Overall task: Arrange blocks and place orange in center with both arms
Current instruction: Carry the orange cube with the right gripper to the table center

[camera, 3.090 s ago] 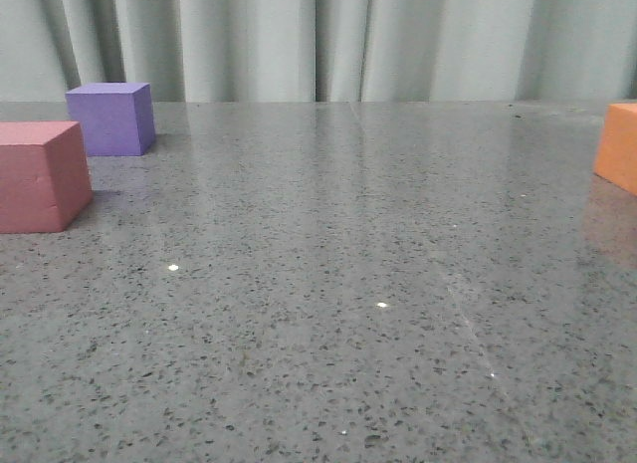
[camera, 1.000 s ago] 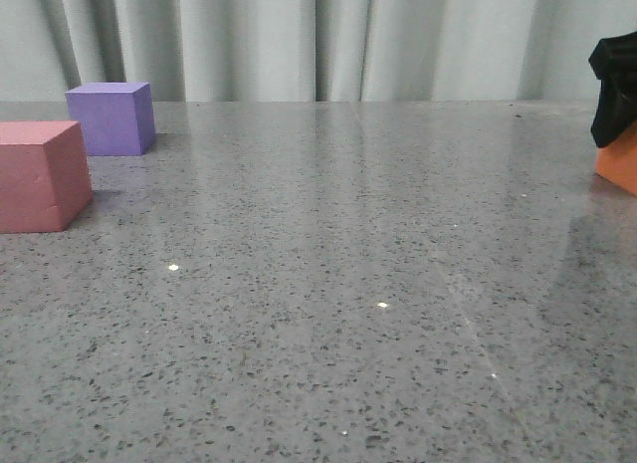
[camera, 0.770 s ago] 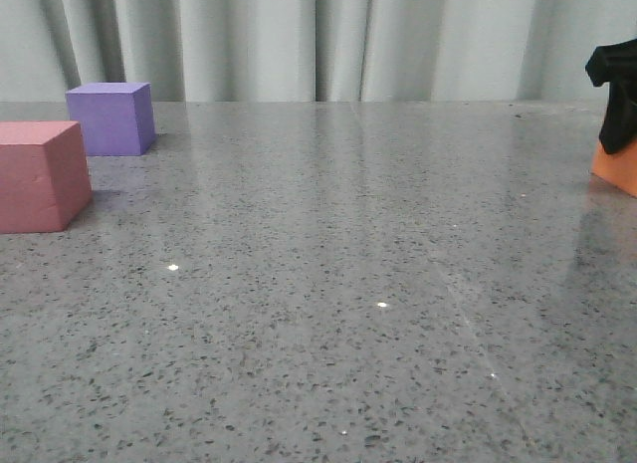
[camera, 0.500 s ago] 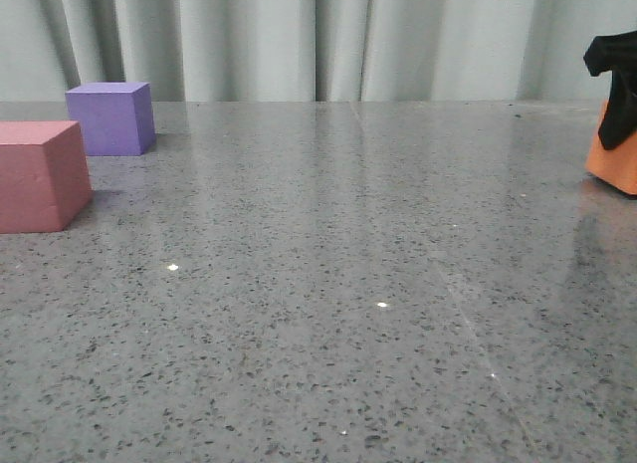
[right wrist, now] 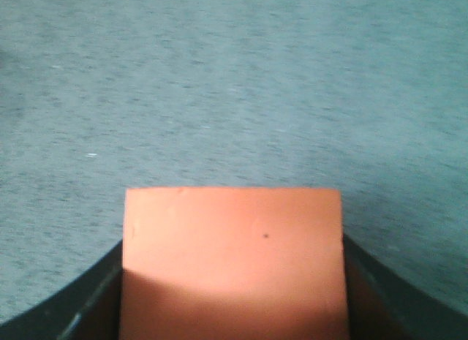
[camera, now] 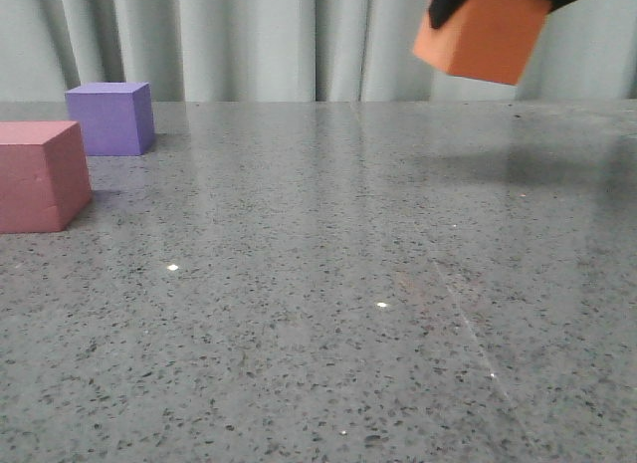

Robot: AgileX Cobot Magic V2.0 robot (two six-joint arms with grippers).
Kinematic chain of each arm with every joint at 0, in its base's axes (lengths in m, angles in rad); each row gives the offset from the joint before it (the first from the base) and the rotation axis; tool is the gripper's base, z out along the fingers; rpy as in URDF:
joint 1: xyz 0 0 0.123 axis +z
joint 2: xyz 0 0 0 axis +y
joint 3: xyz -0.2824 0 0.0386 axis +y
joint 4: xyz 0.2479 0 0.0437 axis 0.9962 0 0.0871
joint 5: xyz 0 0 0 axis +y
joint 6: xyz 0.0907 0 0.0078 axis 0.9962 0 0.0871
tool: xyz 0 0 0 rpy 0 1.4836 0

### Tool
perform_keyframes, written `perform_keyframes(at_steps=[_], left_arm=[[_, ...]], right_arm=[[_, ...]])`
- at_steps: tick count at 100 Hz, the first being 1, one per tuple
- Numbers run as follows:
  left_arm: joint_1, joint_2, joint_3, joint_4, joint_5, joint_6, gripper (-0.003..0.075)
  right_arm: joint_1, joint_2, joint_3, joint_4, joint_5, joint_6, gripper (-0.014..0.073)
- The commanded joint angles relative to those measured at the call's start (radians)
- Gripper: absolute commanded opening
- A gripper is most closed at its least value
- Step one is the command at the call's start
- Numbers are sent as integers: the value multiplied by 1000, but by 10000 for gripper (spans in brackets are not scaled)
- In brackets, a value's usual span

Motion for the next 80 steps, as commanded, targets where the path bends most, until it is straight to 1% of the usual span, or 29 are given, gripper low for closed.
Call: perform_keyframes(at_steps=[1, 10, 15, 32, 41, 57, 80], left_arm=[[3, -33, 56, -8, -79, -1, -10], [3, -33, 56, -8, -79, -1, -10], [3, -33, 56, -8, -79, -1, -10], [3, -33, 56, -8, -79, -1, -10], [3, -33, 56, -8, -79, -1, -10], [3, -33, 56, -8, -79, -1, -10], [3, -33, 56, -8, -79, -1, -10]], right_arm=[[43, 11, -84, -13, -32, 43, 356], [95, 65, -140, -53, -25, 121, 355], [124, 94, -170, -105, -10, 182, 351], [221, 187, -271, -376, 93, 455, 351], [262, 225, -308, -459, 129, 562, 351], [300, 275, -333, -493, 152, 650, 351], [314, 313, -333, -493, 165, 689, 351]])
